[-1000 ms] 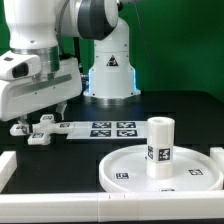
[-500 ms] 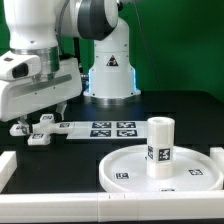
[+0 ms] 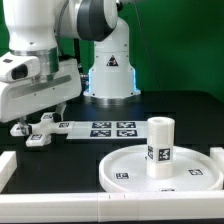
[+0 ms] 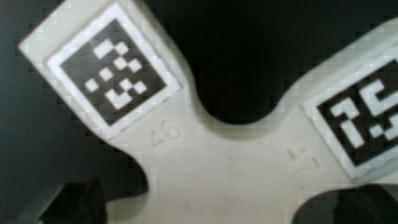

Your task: Assemble round table

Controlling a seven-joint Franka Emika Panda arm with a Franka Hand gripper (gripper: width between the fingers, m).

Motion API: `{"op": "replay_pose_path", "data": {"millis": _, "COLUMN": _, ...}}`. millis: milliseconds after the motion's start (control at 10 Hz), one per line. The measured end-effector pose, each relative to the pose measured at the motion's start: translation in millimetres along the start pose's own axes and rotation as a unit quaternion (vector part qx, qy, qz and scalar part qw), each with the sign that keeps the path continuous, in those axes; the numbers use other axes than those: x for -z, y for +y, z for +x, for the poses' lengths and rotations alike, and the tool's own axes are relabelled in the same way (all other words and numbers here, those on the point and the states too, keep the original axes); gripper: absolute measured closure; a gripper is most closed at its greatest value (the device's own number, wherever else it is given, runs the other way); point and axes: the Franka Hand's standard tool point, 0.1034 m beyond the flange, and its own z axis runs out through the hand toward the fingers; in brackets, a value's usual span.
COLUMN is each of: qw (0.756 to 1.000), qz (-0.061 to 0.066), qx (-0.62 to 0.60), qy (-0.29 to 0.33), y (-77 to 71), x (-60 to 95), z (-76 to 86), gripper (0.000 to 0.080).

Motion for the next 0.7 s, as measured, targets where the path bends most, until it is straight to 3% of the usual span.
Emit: {"op": "replay_pose_path", "data": {"millis": 700, "qw": 1.0, "qz": 0.002, "qx": -0.005, "qy": -0.001, "y": 1.6, "x": 0.3, "z": 1.0, "gripper": 0.015}}
